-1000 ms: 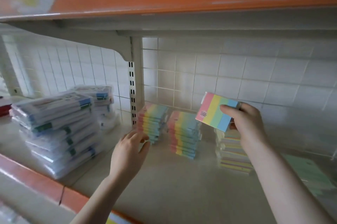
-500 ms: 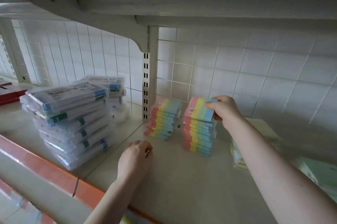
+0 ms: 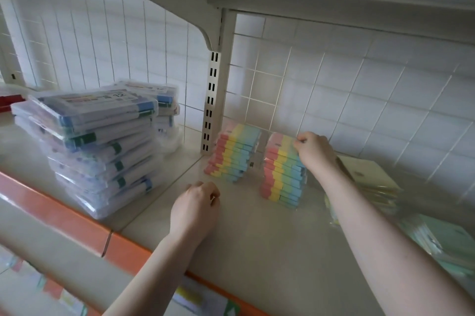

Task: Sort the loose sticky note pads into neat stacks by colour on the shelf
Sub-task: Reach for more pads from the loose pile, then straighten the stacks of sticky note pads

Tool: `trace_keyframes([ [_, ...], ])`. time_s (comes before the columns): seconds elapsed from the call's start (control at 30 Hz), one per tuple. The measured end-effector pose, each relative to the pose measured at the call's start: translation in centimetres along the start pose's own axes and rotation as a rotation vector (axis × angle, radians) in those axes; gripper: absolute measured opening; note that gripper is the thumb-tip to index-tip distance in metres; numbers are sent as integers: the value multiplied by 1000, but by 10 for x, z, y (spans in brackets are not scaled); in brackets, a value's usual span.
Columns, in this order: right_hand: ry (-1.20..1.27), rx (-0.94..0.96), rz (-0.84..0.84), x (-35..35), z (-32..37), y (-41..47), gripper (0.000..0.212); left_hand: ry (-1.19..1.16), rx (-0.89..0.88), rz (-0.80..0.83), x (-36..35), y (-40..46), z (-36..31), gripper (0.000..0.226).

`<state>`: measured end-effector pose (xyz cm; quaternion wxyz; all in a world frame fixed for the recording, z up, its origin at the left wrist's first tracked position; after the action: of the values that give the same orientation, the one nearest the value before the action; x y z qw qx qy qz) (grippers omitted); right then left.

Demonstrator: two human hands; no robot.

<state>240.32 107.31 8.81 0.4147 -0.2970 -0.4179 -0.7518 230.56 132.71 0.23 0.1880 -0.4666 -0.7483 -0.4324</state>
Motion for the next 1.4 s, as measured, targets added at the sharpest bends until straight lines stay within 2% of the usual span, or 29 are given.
trace_keyframes([
  [0.13,-51,46,-71,7,6,-8,26,7,-4,22,-2,-1,0,22],
  [0.37,-154,209,-410,55,17,-44,26,17,-13,71,-7,-1,-2,22],
  [0.53,-135,320,-623,87,-6,-92,14,4,-26,74,-6,-1,-1,22],
  [0.67,-95,339,-678,113,-40,-134,27,2,-42,58,-4,-10,-13,22],
  [0.77,-104,327,-713,132,-70,-159,27,1,-97,41,-2,-23,-37,23],
  [0.9,-148,235,-713,156,-124,-176,22,-46,-176,24,-5,-46,-85,21],
  [1.07,-271,118,-682,197,-212,-199,11,-116,-283,24,-30,-94,-179,18],
  [1.17,-308,38,-679,237,-281,-219,19,-154,-333,67,-59,-134,-248,18],
  [1.27,-338,-16,-698,279,-350,-242,16,-172,-361,122,-88,-179,-312,19],
  [1.4,-382,-68,-672,331,-430,-266,28,-214,-391,163,-120,-232,-393,21],
])
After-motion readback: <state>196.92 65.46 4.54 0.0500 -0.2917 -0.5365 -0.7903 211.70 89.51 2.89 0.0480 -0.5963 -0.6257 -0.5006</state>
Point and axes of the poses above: each hand's wrist, its own y-axis towards the middle knuckle, its own x-axis out of the back of the hand, z = x × y, the point moved 9 cm from there along y, towards the middle knuckle, and after that the axes turned 7 degrees about -z, right-handed, at the moved point
